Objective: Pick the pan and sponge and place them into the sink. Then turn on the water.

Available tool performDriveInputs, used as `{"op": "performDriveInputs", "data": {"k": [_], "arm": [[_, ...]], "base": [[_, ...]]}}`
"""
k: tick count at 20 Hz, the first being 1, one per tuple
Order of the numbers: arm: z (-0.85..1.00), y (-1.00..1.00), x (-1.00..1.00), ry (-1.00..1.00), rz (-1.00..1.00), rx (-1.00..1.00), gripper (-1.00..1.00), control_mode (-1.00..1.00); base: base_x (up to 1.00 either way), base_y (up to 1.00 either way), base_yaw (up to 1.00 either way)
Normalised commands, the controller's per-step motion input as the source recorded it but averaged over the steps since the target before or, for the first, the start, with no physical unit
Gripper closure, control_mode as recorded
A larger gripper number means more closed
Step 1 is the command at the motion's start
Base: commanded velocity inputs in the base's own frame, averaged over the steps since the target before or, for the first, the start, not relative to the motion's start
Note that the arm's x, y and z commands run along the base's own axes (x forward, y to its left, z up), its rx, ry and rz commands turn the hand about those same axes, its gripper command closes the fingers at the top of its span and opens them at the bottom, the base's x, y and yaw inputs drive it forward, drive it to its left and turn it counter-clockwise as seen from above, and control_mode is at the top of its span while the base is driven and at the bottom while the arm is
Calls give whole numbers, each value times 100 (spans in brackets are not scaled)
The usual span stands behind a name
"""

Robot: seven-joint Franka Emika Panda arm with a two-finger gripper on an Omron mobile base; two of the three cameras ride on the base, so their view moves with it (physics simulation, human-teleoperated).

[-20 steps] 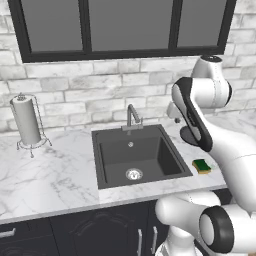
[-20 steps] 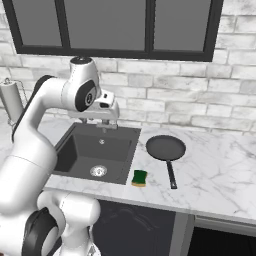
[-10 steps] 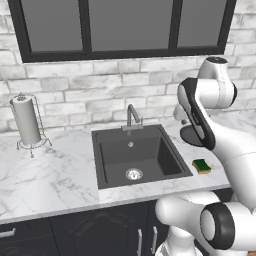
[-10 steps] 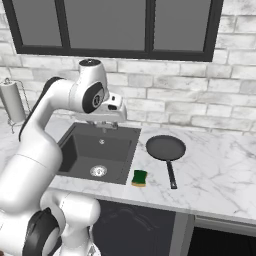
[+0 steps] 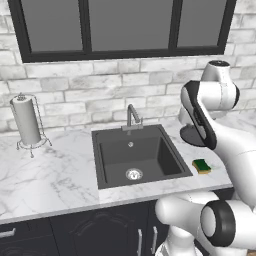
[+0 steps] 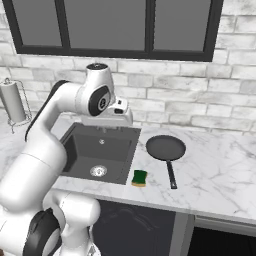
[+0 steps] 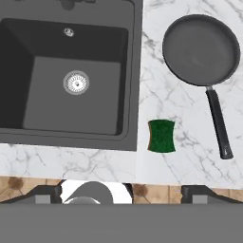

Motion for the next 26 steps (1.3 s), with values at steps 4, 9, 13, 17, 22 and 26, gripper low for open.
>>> {"op": "performDriveInputs", "data": {"k": [4,9,13,17,22,26], "arm": [[-24,-11,-2,9,-1,-1,-100,-100],[-24,-15,0,8,-1,0,-100,-100],[-25,-16,0,4,-2,1,-100,-100],[-24,-16,0,0,-1,4,-100,-100],[-24,-19,1,1,0,1,-100,-100],[-20,-19,3,5,0,0,-100,-100]], "base": [[0,0,0],[0,0,0],[0,0,0],[0,0,0],[0,0,0],[0,0,0]]}}
